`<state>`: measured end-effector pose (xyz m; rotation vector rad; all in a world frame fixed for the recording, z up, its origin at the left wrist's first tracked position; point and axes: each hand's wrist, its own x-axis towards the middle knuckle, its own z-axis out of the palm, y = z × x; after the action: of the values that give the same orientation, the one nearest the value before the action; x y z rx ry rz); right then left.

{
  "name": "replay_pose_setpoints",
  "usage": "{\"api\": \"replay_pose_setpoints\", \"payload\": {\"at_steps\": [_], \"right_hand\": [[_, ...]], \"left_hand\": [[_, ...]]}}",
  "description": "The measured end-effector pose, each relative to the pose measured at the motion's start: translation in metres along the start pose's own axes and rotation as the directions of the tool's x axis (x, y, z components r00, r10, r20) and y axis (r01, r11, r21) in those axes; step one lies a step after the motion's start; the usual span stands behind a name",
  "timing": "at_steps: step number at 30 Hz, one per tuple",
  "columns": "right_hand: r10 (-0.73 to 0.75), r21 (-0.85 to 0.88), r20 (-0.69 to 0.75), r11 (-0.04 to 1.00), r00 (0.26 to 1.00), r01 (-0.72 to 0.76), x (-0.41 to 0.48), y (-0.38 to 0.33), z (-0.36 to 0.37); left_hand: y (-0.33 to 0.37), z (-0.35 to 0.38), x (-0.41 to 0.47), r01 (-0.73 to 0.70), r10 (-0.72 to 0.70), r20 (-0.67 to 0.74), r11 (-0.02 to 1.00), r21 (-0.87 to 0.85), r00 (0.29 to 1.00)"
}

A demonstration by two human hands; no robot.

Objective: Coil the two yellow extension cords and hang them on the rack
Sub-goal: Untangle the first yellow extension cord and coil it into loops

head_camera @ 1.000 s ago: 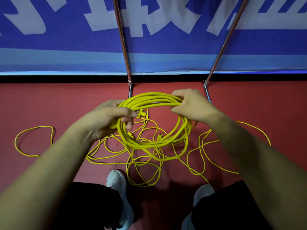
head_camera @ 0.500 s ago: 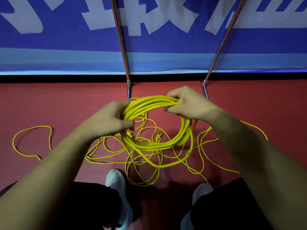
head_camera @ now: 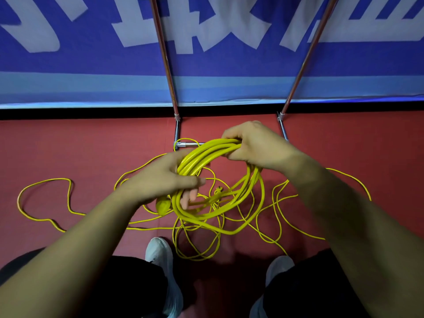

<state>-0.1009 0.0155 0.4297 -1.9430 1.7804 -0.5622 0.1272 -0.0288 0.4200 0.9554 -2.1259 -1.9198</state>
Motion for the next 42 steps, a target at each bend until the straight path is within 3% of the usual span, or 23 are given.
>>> {"api": "replay_pose_setpoints", "payload": {"at_steps": [3,8,12,17,21,25,27,31,34,36,39,42], "right_hand": [[-0.002,0.061,-0.015,0.998,1.0,0.003,0.0,0.001,-0.002],[0.023,0.118,-0.116,0.993,0.993,-0.009,0.003,0.007,0.002],[0.095,0.131,-0.042,0.987,0.995,-0.089,0.004,0.021,0.008],[0.096,0.242,-0.044,0.967,0.994,-0.083,0.01,0.025,0.014],[0.075,0.422,0.022,0.903,0.997,-0.077,0.009,0.028,0.012],[0.105,0.594,0.029,0.798,0.994,-0.101,0.007,0.037,0.011],[0.1,0.558,-0.011,0.826,0.995,-0.077,0.008,0.042,0.013],[0.034,0.316,-0.201,0.948,0.979,0.032,0.011,0.037,0.013],[0.119,0.496,-0.255,0.868,0.96,0.024,0.011,0.029,0.01],[0.169,0.521,-0.289,0.854,0.942,0.007,0.012,0.026,0.013],[0.166,0.446,-0.251,0.894,0.954,-0.039,0.015,0.033,0.024],[0.178,0.293,-0.093,0.945,0.98,-0.144,0.015,0.058,0.033]], "left_hand": [[0.001,0.004,-0.001,-0.037,0.037,-0.022,0.999,-0.002,0.999],[0.004,0.009,-0.001,-0.048,0.038,-0.035,0.937,-0.345,0.999],[0.005,-0.002,-0.003,-0.062,0.036,-0.069,0.901,-0.428,0.997],[0.006,-0.006,-0.002,0.007,-0.039,-0.057,0.877,-0.481,0.998],[0.007,-0.011,-0.004,0.005,0.0,0.009,0.823,-0.568,1.0],[0.009,-0.02,-0.006,-0.046,0.032,-0.033,0.735,-0.677,0.999],[0.01,-0.024,-0.006,-0.084,0.055,-0.064,0.718,-0.691,0.996],[0.009,-0.029,-0.005,-0.057,-0.017,-0.109,0.768,-0.638,0.994],[0.009,-0.031,-0.008,0.018,-0.078,-0.09,0.843,-0.538,0.993],[0.009,-0.031,-0.011,0.055,-0.109,-0.083,0.869,-0.493,0.991],[0.009,-0.031,-0.009,0.035,-0.106,-0.089,0.814,-0.58,0.99],[0.011,-0.038,-0.005,-0.042,-0.078,-0.126,0.667,-0.743,0.989]]}}
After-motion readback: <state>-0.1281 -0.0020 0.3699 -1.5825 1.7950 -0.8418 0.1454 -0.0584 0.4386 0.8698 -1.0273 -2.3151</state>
